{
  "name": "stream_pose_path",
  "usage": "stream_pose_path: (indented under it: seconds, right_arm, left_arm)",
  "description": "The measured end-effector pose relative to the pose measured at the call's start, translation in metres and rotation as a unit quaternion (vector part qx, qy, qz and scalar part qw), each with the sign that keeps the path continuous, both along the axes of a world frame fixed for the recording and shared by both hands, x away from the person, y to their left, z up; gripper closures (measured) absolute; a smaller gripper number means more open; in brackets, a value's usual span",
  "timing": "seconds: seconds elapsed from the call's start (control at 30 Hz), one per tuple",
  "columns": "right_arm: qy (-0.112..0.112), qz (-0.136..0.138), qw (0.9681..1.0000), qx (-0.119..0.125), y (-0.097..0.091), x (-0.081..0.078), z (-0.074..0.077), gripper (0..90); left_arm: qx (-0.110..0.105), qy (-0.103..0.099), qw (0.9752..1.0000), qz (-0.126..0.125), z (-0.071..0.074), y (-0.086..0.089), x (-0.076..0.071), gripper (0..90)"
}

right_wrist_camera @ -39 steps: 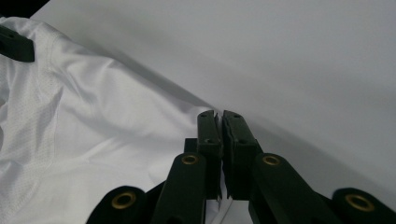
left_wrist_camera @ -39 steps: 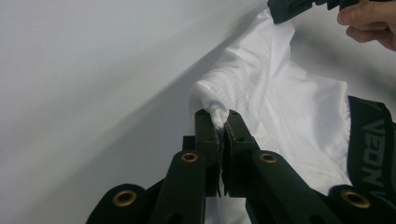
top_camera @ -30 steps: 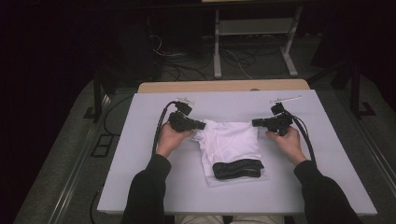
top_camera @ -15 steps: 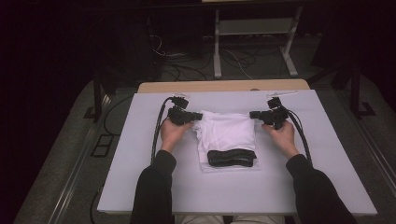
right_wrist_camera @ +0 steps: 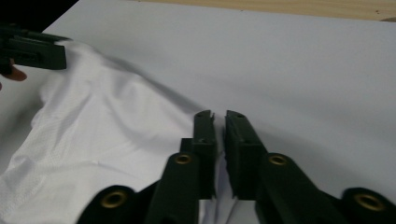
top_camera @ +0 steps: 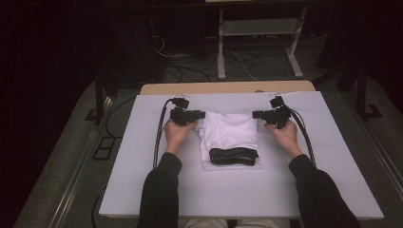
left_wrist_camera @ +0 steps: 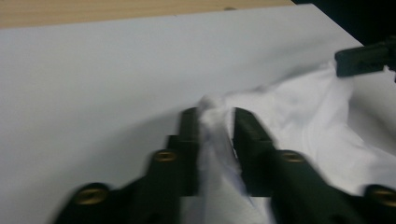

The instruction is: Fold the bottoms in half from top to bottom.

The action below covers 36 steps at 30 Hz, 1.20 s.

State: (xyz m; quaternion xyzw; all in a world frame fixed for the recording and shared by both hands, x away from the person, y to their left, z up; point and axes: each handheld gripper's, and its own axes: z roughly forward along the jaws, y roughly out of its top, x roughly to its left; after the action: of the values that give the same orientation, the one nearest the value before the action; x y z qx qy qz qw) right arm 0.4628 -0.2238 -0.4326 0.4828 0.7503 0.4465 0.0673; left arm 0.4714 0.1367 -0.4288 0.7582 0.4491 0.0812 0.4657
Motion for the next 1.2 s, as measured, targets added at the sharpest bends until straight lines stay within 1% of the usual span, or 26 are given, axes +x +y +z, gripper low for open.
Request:
stream_pose_path:
  seconds: [0.07,0.1,0.13,0.2,0.27,0.3,0.33,0.37,0.4,0.43,0.47,0.5,0.53,0.63,0.7,0.77,0.9,0.97,1.1,1.2]
  right_arm:
    - [-0.003,0.016,0.9999,0.002,-0.001,-0.001,-0.001,61.4]
    - [-0.006,0.021,0.9998,0.004,-0.001,-0.001,-0.001,56.7]
    - [-0.004,0.029,0.9996,0.007,-0.001,-0.002,-0.002,53.5]
    - [-0.003,0.040,0.9991,0.011,-0.001,-0.002,-0.002,46.1]
    - [-0.002,0.046,0.9989,0.010,-0.001,-0.003,-0.001,36.4]
    - [-0.002,0.049,0.9988,0.005,-0.001,-0.004,0.000,30.5]
    - [-0.002,0.052,0.9987,0.000,-0.001,-0.005,0.002,24.5]
    - [-0.002,0.057,0.9984,-0.002,-0.001,-0.006,0.003,18.4]
    - [0.000,0.059,0.9983,-0.004,-0.002,-0.007,0.005,13.0]
    - [0.003,0.064,0.9979,-0.001,-0.004,-0.009,0.007,11.5]
    - [0.002,0.069,0.9976,0.003,-0.005,-0.010,0.009,9.1]
    - [0.002,0.072,0.9974,0.003,-0.006,-0.011,0.011,4.4]
    - [0.002,0.070,0.9976,0.000,-0.007,-0.013,0.014,1.5]
    - [-0.005,0.067,0.9977,0.001,-0.011,-0.018,0.021,0.0]
    - [-0.010,0.066,0.9978,-0.004,-0.014,-0.022,0.025,0.0]
    - [-0.014,0.067,0.9975,-0.015,-0.016,-0.026,0.027,0.0]
    - [-0.017,0.070,0.9972,-0.021,-0.020,-0.034,0.032,0.0]
    - [-0.021,0.071,0.9970,-0.021,-0.022,-0.038,0.035,0.0]
    - [-0.029,0.070,0.9970,-0.014,-0.028,-0.046,0.041,0.0]
    - [-0.033,0.070,0.9969,-0.011,-0.032,-0.052,0.044,0.0]
  left_arm:
    - [0.015,-0.023,0.9993,0.026,0.000,-0.002,-0.005,41.5]
    - [0.023,-0.030,0.9987,0.034,0.000,-0.003,-0.007,36.1]
    - [0.023,-0.027,0.9989,0.031,0.000,-0.003,-0.008,32.3]
    - [0.014,-0.017,0.9995,0.024,0.000,-0.002,-0.009,25.9]
    - [0.008,-0.014,0.9997,0.018,0.000,0.000,-0.010,20.2]
    - [0.006,-0.009,0.9998,0.016,0.001,0.000,-0.010,16.3]
    - [0.004,-0.003,0.9999,0.014,0.002,0.001,-0.010,12.2]
    - [-0.002,0.004,0.9999,0.012,0.003,0.001,-0.011,9.9]
    - [-0.008,0.013,0.9998,0.008,0.004,0.002,-0.011,5.4]
    - [-0.013,0.020,0.9997,0.005,0.005,0.003,-0.012,0.5]
    - [-0.012,0.022,0.9997,0.002,0.006,0.004,-0.013,0.0]
    - [-0.008,0.021,0.9997,0.000,0.008,0.004,-0.014,0.0]
    - [-0.004,0.018,0.9998,-0.002,0.009,0.005,-0.016,0.0]
    - [-0.009,0.010,0.9999,-0.002,0.014,0.009,-0.022,0.0]
    - [-0.010,0.003,0.9999,-0.004,0.017,0.012,-0.026,0.0]
    - [-0.012,0.000,0.9999,-0.009,0.020,0.015,-0.029,0.0]
    - [-0.008,-0.005,0.9999,-0.014,0.024,0.021,-0.036,0.0]
    - [-0.006,-0.012,0.9998,-0.014,0.027,0.024,-0.041,0.0]
    - [-0.012,-0.023,0.9996,-0.012,0.032,0.031,-0.050,0.0]
    - [-0.014,-0.024,0.9995,-0.011,0.033,0.037,-0.056,0.0]
